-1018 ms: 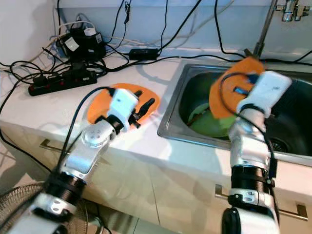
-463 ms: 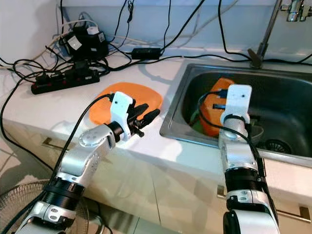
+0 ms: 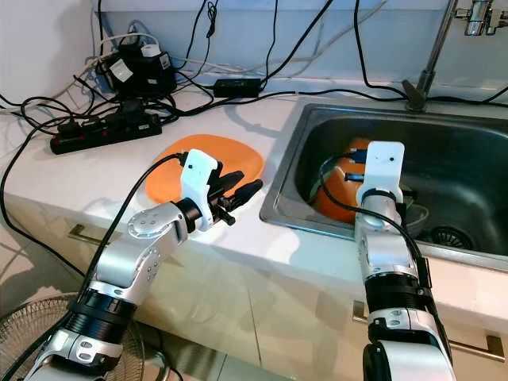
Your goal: Kitchen organization
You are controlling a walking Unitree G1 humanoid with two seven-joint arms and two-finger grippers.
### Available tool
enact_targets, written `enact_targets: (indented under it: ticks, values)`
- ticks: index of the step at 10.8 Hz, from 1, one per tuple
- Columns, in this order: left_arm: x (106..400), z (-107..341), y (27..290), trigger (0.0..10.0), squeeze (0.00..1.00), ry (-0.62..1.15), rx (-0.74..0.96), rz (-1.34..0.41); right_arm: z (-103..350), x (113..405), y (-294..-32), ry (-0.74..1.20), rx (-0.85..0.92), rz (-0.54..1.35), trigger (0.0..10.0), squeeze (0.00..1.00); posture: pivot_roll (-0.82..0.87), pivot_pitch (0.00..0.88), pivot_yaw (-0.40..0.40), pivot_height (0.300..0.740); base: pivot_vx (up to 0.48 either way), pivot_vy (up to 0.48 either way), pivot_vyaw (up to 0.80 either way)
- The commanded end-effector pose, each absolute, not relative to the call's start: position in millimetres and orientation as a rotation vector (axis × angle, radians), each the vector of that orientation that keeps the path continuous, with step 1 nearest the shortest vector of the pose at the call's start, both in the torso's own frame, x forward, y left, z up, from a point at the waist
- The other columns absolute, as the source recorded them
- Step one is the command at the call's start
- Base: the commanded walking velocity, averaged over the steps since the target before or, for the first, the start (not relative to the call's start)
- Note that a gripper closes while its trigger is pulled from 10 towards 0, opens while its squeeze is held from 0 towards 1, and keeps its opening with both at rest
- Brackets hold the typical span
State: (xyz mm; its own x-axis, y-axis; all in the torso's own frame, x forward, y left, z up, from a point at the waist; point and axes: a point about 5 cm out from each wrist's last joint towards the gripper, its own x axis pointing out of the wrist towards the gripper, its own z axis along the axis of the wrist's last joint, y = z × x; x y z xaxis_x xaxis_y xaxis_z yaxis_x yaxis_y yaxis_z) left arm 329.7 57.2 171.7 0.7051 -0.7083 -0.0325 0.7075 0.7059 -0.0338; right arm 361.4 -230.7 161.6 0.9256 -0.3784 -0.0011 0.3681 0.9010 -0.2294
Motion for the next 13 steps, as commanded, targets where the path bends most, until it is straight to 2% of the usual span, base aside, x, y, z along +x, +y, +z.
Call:
enact_targets:
  ticks: [1,2,5,8,10,12,13]
  values:
    - [328.4,171.7,59.5,10.0,0.00,0.049,-0.016,-0.795,166.2,364.3,-223.7,0.021,-0.230,-0.361,10.0,0.66,0.06,0.000,0.117,0.740,0.000,0.000,0.00]
    - [328.2,172.1,59.0,10.0,0.00,0.049,-0.016,-0.797,165.9,364.6,-223.3,0.020,-0.231,-0.359,10.0,0.00,0.06,0.000,0.118,0.740,0.000,0.000,0.00]
    - [331.3,178.9,61.8,10.0,0.00,-0.004,-0.023,-0.758,184.1,365.2,-212.6,-0.105,-0.195,-0.322,10.0,0.00,0.06,0.000,0.119,0.740,0.000,0.000,0.00]
    - [341.3,191.8,75.2,10.0,0.00,-0.111,-0.046,-0.622,221.5,355.2,-172.7,-0.342,-0.030,-0.089,10.0,0.00,0.05,0.000,0.121,0.740,0.000,0.000,0.00]
    - [344.8,198.7,90.3,10.0,0.00,-0.155,-0.080,-0.529,224.9,345.0,-150.9,-0.379,0.050,0.063,10.0,0.00,0.05,0.000,0.122,0.740,0.000,0.000,0.00]
    - [345.3,196.7,106.2,10.0,0.00,-0.154,-0.106,-0.453,213.5,338.6,-142.9,-0.336,0.092,0.140,10.0,0.00,0.06,0.000,0.122,0.740,0.000,0.000,0.00]
    - [345.7,194.5,116.4,10.0,1.00,-0.143,-0.154,-0.362,208.1,336.2,-141.9,-0.317,0.095,0.151,10.0,0.00,0.07,0.000,0.123,0.740,0.000,0.000,0.00]
